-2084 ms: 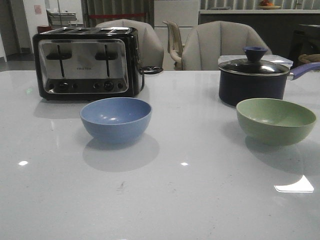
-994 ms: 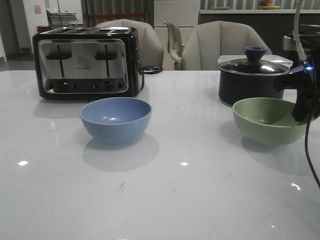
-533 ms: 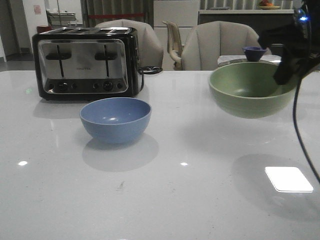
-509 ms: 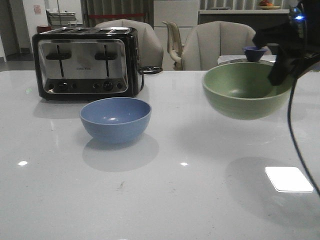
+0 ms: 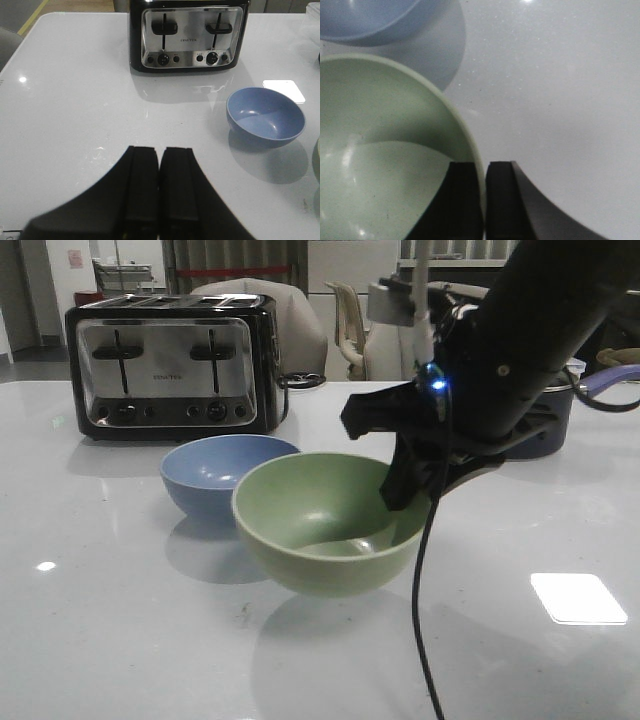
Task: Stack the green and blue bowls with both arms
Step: 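Grasp the green bowl rim and carry it beside the blue bowl, then release the green bowl and lift the right gripper away, then lower the left gripper onto the rim of the light blue bowl, then grasp and lift the blue bowl with the left gripper, then lower the blue bowl into the green bowl with the left gripper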
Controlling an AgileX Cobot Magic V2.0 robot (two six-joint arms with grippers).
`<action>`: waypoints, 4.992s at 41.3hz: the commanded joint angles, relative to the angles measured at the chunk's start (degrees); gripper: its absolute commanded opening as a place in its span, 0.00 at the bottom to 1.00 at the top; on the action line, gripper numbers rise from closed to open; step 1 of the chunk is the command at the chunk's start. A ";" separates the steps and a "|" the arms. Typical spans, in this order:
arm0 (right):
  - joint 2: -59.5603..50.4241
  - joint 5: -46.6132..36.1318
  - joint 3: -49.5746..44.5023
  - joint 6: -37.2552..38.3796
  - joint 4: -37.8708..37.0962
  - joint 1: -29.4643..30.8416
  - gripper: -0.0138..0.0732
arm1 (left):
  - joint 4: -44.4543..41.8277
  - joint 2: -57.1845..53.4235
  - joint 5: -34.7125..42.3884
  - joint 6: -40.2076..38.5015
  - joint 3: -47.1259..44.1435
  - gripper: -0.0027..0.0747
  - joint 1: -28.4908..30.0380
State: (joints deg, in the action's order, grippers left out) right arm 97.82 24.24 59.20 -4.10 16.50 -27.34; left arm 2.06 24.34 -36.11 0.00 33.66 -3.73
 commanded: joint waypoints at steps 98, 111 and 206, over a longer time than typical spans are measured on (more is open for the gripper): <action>-41.89 9.77 -11.66 0.11 -11.73 -0.55 0.70 | 4.69 77.33 -2.81 7.23 45.57 0.82 -15.32; -41.89 9.77 -11.66 0.11 -11.73 -0.55 0.70 | 4.91 91.93 -5.81 7.23 60.20 0.82 -15.32; -41.89 9.77 -11.66 0.11 -11.73 -0.55 0.70 | 12.81 77.87 0.63 10.66 44.35 0.58 -29.75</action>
State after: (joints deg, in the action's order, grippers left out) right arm 56.92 37.10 46.04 -3.67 5.01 -28.01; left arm 12.56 105.22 -37.96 10.40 76.30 -33.02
